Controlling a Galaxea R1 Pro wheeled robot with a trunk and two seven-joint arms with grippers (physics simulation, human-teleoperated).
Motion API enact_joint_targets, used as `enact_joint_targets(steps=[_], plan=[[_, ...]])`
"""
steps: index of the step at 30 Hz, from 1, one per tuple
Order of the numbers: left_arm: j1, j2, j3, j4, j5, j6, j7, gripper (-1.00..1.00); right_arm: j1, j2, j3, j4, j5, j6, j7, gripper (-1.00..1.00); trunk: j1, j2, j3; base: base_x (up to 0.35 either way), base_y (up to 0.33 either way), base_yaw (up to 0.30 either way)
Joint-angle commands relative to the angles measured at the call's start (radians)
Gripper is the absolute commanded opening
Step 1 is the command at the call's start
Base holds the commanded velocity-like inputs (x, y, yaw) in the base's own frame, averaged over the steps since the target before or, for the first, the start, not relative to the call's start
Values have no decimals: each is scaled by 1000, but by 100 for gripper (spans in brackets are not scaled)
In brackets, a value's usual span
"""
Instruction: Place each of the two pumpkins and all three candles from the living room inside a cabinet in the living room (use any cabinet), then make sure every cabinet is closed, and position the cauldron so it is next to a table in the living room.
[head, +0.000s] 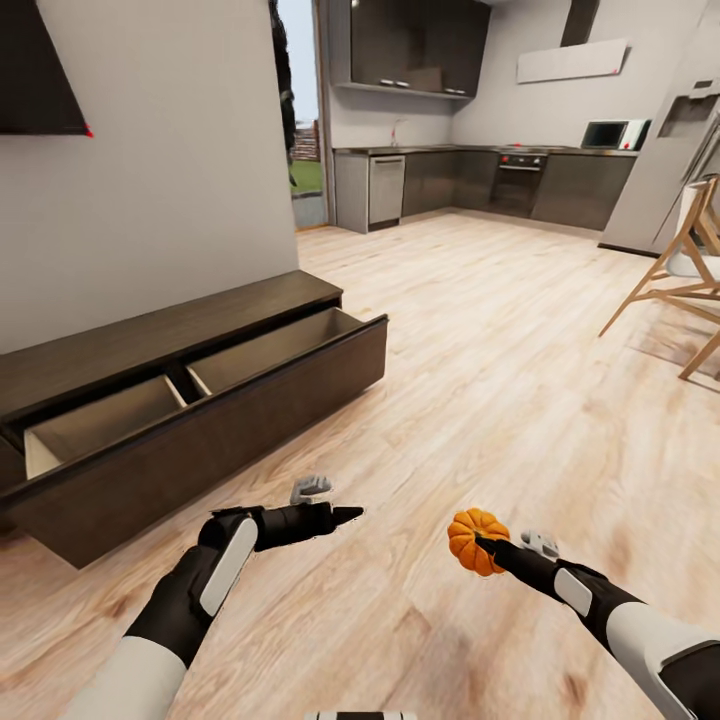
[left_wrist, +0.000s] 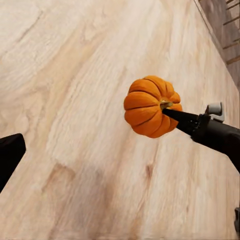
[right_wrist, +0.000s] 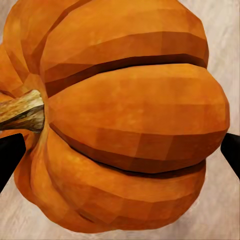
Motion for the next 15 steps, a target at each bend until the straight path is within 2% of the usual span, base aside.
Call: enact_joint_targets(steps=[1, 3, 6, 7, 10, 15], plan=[[0, 9, 1, 4, 4, 6, -1, 100, 0, -1, 10, -1, -10, 3, 0, -100, -1, 0, 5, 0, 0, 118], [-1, 37, 1, 19, 4, 6, -2, 100, 0, -1, 10, -1, -9, -1, 0, -100, -2, 0, 16, 0, 0, 121], [-1, 53, 2, 48, 3, -9, -3, 100, 0, -1, 10, -1, -9, -3, 1, -100, -3, 1, 32, 0, 0, 127], [-1, 57, 3, 74, 3, -42, -4, 100, 0, -1, 10, -2, -9, -3, 1, -100, -3, 1, 37, 0, 0, 135], [-1, 60, 14, 100, 3, -74, -4, 100, 0, -1, 10, -2, -9, -4, 0, -100, -5, 2, 53, 0, 0, 140], [-1, 60, 17, 104, 3, -80, -4, 100, 0, -1, 11, -2, -8, -4, 1, -100, -7, 3, 80, 0, 0, 151]])
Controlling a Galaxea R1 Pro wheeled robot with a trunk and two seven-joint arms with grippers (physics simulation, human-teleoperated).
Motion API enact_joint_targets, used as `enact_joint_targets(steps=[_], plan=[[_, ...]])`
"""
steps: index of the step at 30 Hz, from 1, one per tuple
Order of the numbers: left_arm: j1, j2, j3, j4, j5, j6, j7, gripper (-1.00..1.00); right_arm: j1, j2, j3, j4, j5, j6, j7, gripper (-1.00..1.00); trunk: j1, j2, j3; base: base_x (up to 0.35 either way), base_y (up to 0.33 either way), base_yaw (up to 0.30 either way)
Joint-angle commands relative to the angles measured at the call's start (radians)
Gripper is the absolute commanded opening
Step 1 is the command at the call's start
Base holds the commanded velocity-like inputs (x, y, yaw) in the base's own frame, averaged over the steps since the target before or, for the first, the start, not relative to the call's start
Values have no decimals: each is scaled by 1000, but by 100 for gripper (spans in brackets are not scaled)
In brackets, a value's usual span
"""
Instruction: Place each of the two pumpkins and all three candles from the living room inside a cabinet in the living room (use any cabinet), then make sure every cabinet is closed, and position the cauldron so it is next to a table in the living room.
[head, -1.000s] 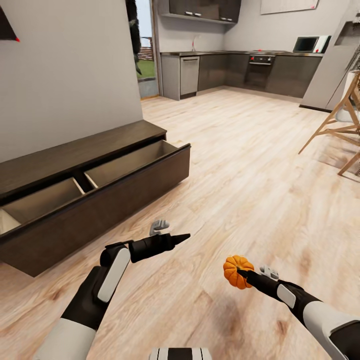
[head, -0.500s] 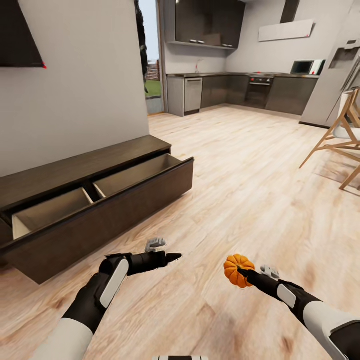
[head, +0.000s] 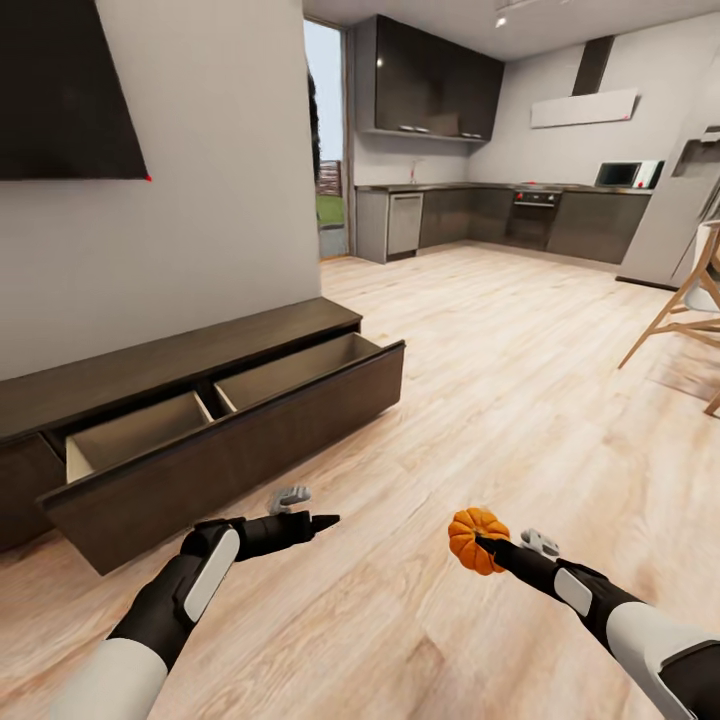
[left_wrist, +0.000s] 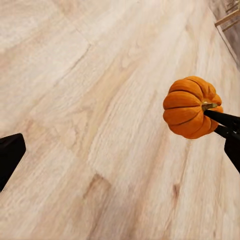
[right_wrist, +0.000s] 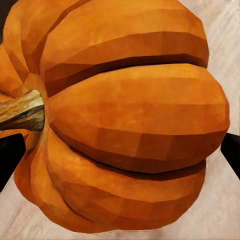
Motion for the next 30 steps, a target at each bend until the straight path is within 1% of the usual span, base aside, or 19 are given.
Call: enact_joint_targets(steps=[1, 4, 7, 8, 10, 11, 13, 15, 18, 22, 24, 27, 30], plan=[[-1, 1, -2, 0, 3, 4, 0, 100, 0, -1, 8, -1, -9, 5, 1, -100, -1, 0, 5, 0, 0, 152], [-1, 1, -2, 3, 3, 2, 2, 100, 0, -1, 12, 0, -8, 5, 1, -100, -2, 1, 21, 0, 0, 152], [-1, 1, -2, 33, 3, -11, 3, 100, 0, -1, 13, 1, -8, 5, 1, -100, -3, 1, 36, 0, 0, 164], [-1, 1, -2, 63, 3, -38, 3, 100, 0, -1, 14, 2, -8, 5, 1, -100, -3, 1, 37, 0, 0, 199], [-1, 1, -3, 94, 3, -78, 3, 100, 0, 0, 14, 2, -7, 5, 1, -100, -3, 1, 39, 0, 0, 216], [-1, 1, -3, 136, 3, -111, 3, 100, 0, 1, 16, 2, -4, 6, 1, -100, -3, 1, 39, 0, 0, 98], [-1, 1, -2, 175, 2, -127, 3, 100, 0, 1, 27, 2, 9, 6, 1, -100, -3, 1, 40, 0, 0, 51], [-1, 1, -3, 197, 2, -138, 3, 100, 0, 1, 45, 2, 33, 6, 1, -100, -3, 1, 41, -103, 0, 38], [-1, 0, -5, 233, 2, -168, 3, 100, 0, 1, 56, 3, 55, 6, 1, -100, -3, 1, 43, -239, 0, 146], [-1, -1, -5, 328, 2, -244, 2, 100, 0, 2, 59, 5, 62, 6, 0, -100, -3, 1, 46, -294, 0, 222], [-1, -1, -5, 358, 3, -264, 1, 100, 1, 2, 59, 6, 62, 6, 0, -100, -3, 1, 48, -305, 0, 241], [-1, 0, -5, 389, 3, -285, 1, 100, 1, 2, 60, 7, 63, 6, 1, -100, -3, 1, 50, -308, 0, 247], [-1, -1, -4, 394, 3, -299, 0, 100, 1, 2, 60, 7, 63, 5, 0, -100, -3, 1, 52, -309, 0, 249]])
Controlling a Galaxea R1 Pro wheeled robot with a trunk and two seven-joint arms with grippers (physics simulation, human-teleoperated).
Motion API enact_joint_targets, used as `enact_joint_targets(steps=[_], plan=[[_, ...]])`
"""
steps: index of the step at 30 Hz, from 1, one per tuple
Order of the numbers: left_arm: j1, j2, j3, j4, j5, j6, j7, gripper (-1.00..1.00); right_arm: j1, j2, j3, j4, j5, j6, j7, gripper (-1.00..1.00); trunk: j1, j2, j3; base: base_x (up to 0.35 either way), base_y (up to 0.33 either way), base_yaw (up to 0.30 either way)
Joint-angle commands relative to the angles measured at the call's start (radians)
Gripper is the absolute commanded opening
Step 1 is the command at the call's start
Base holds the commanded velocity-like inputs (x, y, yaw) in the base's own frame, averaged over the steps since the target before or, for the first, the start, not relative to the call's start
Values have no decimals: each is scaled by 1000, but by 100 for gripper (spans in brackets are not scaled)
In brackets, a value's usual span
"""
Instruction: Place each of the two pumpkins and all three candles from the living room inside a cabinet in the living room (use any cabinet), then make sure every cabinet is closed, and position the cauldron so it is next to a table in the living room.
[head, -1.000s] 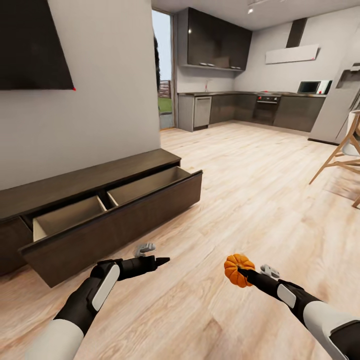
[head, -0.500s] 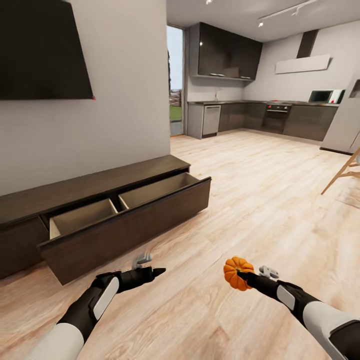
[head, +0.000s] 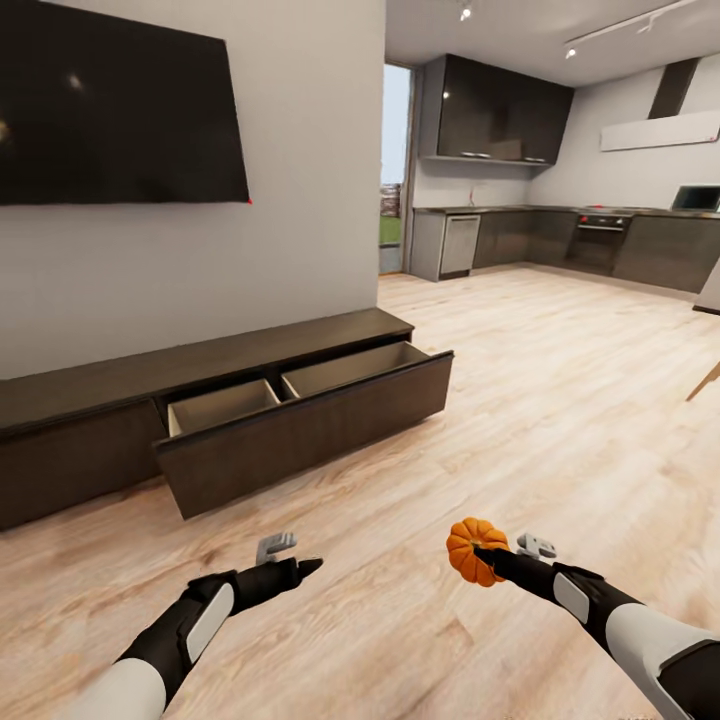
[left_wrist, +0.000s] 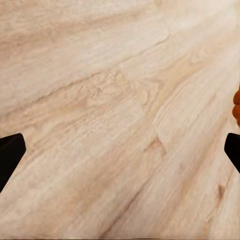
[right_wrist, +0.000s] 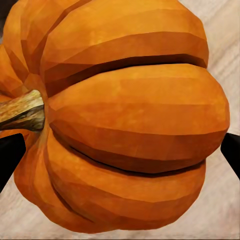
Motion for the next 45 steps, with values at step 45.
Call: enact_joint_targets(steps=[45], plan=[[1, 16, -2, 17, 25, -57, 0, 100, 3, 24, 4, 0, 54, -24, 0, -100, -1, 0, 32, -50, 0, 254]])
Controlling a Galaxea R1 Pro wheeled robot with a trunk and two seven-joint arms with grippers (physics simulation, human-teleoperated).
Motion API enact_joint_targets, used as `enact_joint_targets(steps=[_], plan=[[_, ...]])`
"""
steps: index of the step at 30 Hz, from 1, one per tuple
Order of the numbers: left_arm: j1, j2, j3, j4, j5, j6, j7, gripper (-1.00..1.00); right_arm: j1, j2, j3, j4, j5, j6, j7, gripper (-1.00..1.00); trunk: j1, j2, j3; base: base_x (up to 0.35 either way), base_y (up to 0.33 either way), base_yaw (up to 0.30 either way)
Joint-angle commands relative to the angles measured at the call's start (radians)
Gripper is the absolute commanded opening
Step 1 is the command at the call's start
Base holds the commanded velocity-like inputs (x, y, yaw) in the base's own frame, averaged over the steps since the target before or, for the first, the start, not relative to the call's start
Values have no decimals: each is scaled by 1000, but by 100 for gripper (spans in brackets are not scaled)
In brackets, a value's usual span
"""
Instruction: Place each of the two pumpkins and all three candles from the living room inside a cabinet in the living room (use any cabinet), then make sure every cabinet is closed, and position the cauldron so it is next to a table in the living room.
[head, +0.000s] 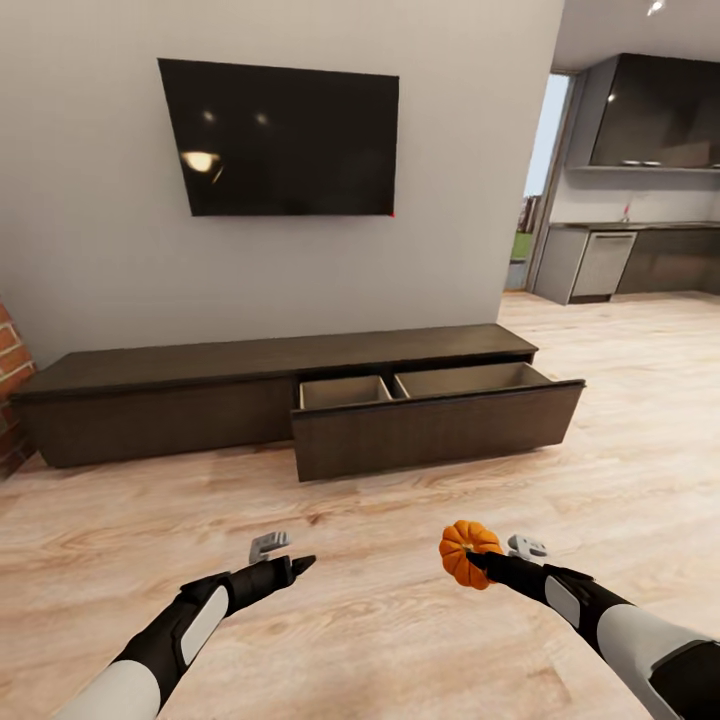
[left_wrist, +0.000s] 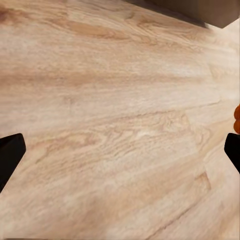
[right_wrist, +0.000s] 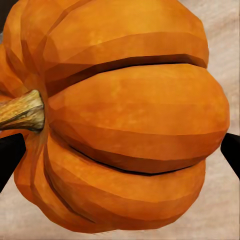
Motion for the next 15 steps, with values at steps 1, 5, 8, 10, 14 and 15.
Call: enact_joint_targets(steps=[1, 5, 8, 10, 14, 15], plan=[[-1, 1, -3, -1, 10, 5, 1, 100, 0, -1, 0, -2, -12, 7, 1, -100, 0, 0, 0, 0, 0, 226], [-1, 1, 24, 5, 11, -42, 2, 100, 0, -1, 2, -3, -12, 7, 1, -100, 0, 0, 4, 0, 0, 226], [-1, 1, 29, 17, 11, -64, 2, 100, 0, 0, 2, -3, -12, 7, 1, -100, 0, 0, 8, 0, 0, 226], [-1, 1, 30, 21, 11, -67, 3, 100, 0, 0, 2, -3, -11, 7, 1, -100, 0, 0, 10, 0, 0, 226], [-1, 1, 31, 23, 11, -71, 3, 100, 0, 2, 2, -2, -11, 8, -10, -100, 0, 0, 14, 0, 0, 226], [-1, 1, 31, 24, 11, -72, 3, 100, 0, 5, 3, -2, -11, 8, -21, -100, 0, 0, 15, 0, 0, 226]])
